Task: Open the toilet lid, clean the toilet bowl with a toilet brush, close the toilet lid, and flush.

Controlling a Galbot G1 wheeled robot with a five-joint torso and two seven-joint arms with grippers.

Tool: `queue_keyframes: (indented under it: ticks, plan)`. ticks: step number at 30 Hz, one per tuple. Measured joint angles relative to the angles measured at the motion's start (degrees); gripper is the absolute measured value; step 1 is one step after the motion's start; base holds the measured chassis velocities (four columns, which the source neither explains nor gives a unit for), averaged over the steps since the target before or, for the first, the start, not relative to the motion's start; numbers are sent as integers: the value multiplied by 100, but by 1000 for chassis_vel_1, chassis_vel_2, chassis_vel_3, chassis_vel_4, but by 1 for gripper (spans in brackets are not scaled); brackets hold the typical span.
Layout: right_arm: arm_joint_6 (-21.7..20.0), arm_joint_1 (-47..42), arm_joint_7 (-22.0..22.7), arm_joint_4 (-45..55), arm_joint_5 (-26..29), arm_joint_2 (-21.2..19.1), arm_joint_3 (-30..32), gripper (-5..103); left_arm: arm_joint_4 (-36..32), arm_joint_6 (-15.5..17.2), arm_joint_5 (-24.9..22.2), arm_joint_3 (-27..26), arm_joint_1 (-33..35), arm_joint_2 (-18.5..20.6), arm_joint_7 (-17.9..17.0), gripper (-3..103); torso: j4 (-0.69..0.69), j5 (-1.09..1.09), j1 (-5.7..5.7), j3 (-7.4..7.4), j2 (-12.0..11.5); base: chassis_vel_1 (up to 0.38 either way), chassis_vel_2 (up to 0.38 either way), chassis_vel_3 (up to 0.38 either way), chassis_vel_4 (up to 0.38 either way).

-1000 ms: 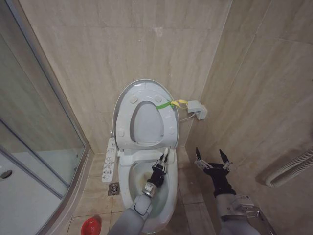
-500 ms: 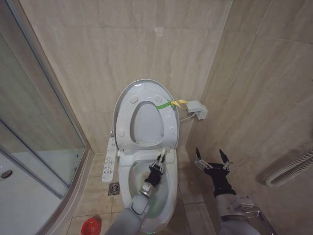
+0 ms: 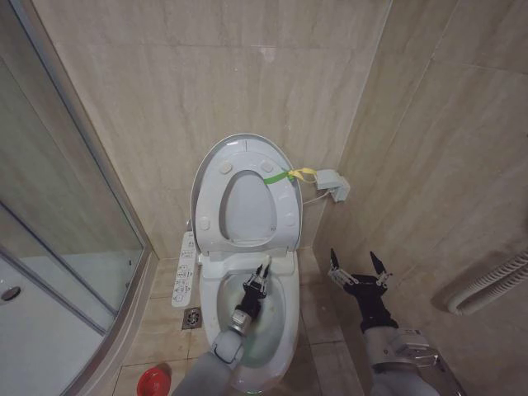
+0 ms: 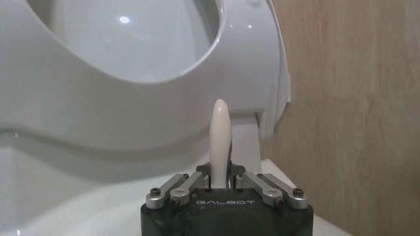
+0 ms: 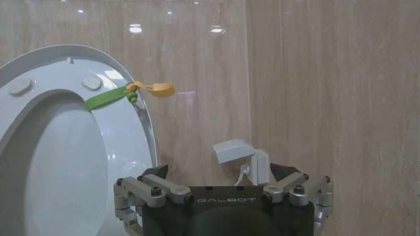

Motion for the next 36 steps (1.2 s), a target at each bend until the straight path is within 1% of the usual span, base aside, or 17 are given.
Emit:
queue_keyframes:
  ticks: [2,3,8,9,10,11,12,14,16,21,24,25,29,36]
  plan:
    - [0,0,0,0,0,0,0,100,-222,56,-13,11,77,2,-47,18,-2,0,0,0,0,0,0,0,0]
    - [0,0,0,0,0,0,0,100,-222,56,-13,11,77,2,-47,18,-2,0,0,0,0,0,0,0,0]
    - [0,0,0,0,0,0,0,100,-997,249,49,61,407,112,-188,18,-2,0,0,0,0,0,0,0,0]
    - [0,0,0,0,0,0,0,100,-997,249,49,61,407,112,-188,18,-2,0,0,0,0,0,0,0,0]
    - [0,0,0,0,0,0,0,100,-1190,275,88,65,496,160,-223,18,-1,-1,0,0,0,0,0,0,0]
    - [0,0,0,0,0,0,0,100,-1359,285,219,44,577,203,-282,18,-1,0,0,0,0,0,0,0,0]
    - [0,0,0,0,0,0,0,100,-1359,285,219,44,577,203,-282,18,-1,0,0,0,0,0,0,0,0]
    - [0,0,0,0,0,0,0,100,-1565,267,508,-37,689,259,-350,18,-1,0,0,0,0,0,0,0,0]
    - [0,0,0,0,0,0,0,100,-1792,261,656,-97,793,353,-416,18,-1,0,0,0,0,0,0,0,0]
    - [0,0,0,0,0,0,0,100,-2097,279,676,-163,927,518,-470,18,0,0,0,0,0,0,0,0,0]
    - [0,0,0,0,0,0,0,100,-2417,311,612,-208,1045,640,-487,18,-1,0,0,0,0,0,0,0,0]
    - [0,0,0,0,0,0,0,100,-2417,311,612,-208,1045,640,-487,18,-1,0,0,0,0,0,0,0,0]
    - [0,0,0,0,0,0,0,100,-2872,370,547,-229,1292,741,-493,18,-1,0,0,0,0,0,0,0,0]
    - [0,0,0,0,0,0,0,100,-3288,425,544,-259,1577,792,-493,18,-1,0,0,0,0,0,0,0,0]
